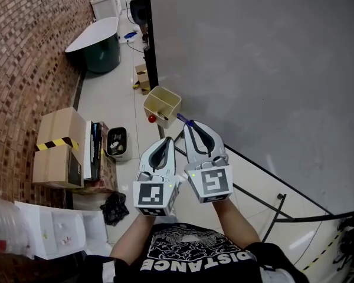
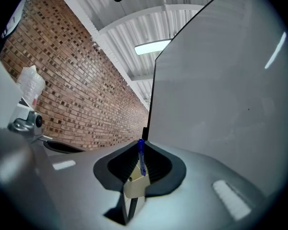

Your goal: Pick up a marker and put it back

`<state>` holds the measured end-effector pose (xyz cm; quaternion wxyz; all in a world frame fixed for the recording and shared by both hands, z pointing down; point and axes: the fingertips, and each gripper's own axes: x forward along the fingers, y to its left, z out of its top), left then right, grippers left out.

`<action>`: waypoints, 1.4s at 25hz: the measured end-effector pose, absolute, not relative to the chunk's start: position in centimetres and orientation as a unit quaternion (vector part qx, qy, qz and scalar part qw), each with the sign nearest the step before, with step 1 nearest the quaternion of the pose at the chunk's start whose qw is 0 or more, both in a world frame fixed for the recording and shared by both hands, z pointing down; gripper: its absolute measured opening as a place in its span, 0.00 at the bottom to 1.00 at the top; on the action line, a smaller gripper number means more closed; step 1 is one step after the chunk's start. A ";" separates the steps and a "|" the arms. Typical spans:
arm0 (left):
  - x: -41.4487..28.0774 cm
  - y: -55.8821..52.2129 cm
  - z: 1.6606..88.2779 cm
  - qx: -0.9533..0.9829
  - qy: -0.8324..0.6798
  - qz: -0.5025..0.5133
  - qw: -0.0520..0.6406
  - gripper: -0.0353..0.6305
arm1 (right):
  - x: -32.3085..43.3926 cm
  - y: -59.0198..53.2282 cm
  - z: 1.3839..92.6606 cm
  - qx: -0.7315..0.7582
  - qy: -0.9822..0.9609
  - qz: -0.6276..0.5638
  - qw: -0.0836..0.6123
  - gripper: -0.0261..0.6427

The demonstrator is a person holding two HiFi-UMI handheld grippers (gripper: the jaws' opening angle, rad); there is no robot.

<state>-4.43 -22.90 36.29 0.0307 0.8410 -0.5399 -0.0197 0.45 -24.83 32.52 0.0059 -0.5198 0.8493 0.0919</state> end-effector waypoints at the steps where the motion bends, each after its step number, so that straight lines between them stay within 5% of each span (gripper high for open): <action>1: -4.6 -23.2 36.4 0.841 -0.539 -0.020 0.029 0.06 | 0.2 -25.2 32.5 -0.519 0.850 0.092 0.004 0.09; 35: -8.3 -30.3 38.1 0.850 -0.525 -0.013 0.049 0.06 | -2.9 -35.7 39.2 -0.539 0.838 0.052 -0.066 0.09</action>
